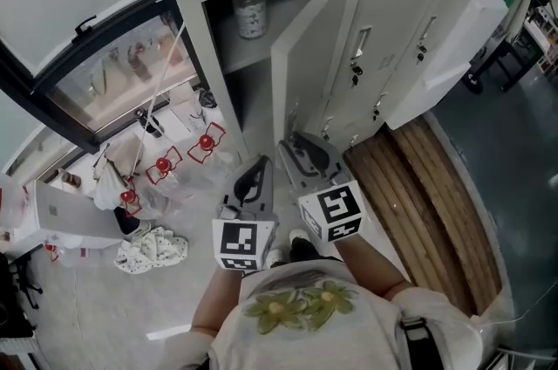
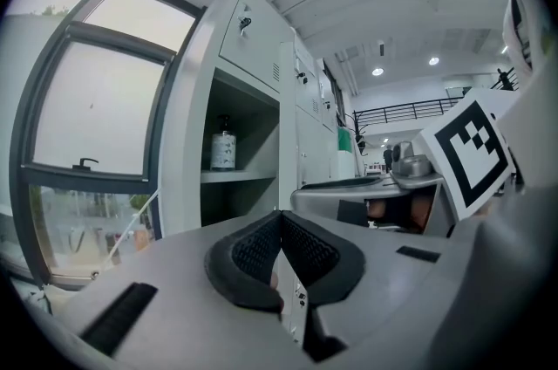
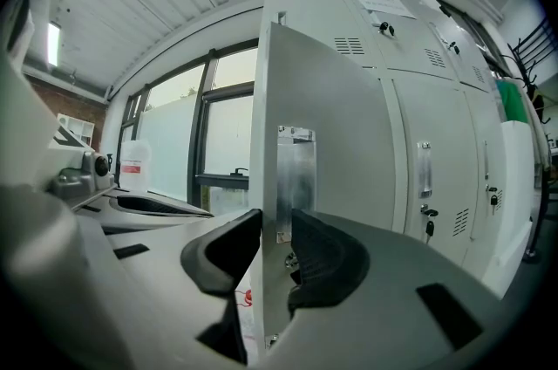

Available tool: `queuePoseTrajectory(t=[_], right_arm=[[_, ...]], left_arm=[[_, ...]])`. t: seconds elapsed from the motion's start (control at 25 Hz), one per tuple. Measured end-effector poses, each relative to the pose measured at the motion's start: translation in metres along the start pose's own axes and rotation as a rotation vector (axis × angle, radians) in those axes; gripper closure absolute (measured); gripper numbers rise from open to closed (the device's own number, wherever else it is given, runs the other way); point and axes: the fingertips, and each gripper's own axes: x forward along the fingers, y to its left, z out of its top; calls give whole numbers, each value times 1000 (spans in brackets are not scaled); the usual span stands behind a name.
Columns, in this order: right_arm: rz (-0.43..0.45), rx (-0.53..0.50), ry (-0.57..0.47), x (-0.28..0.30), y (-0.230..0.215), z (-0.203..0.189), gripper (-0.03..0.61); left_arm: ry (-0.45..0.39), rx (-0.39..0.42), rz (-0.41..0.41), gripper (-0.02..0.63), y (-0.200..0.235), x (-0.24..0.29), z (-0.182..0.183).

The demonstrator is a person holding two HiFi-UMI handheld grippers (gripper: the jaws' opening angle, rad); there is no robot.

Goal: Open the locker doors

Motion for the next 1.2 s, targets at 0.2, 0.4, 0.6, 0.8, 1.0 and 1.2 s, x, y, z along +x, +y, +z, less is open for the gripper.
queuePoseTrajectory(t=[0.2,0.4,0.6,0.8,1.0,1.2], right_arm=[[-6,10,-8,-6,-2,-1,467],[-10,14,-15,-13,-1,-2,494],[-33,25,-25,-23,-4,-3,515],[-79,24,-43,-38,-12,-4,522],[-111,10,-47,-46,-18,-4,525],[-99,13,-59,-58,-24,-7,525]], left_arm=[[4,2,-17,586,-5,3,-2],[6,9,-36,586,-10,1,-1],[1,13,-68,586,-19,-2,1],[-10,20,-104,586,-33,-7,0],[1,30,-137,586,-47,-14,-7],[6,40,-136,586,-62,-17,-9]])
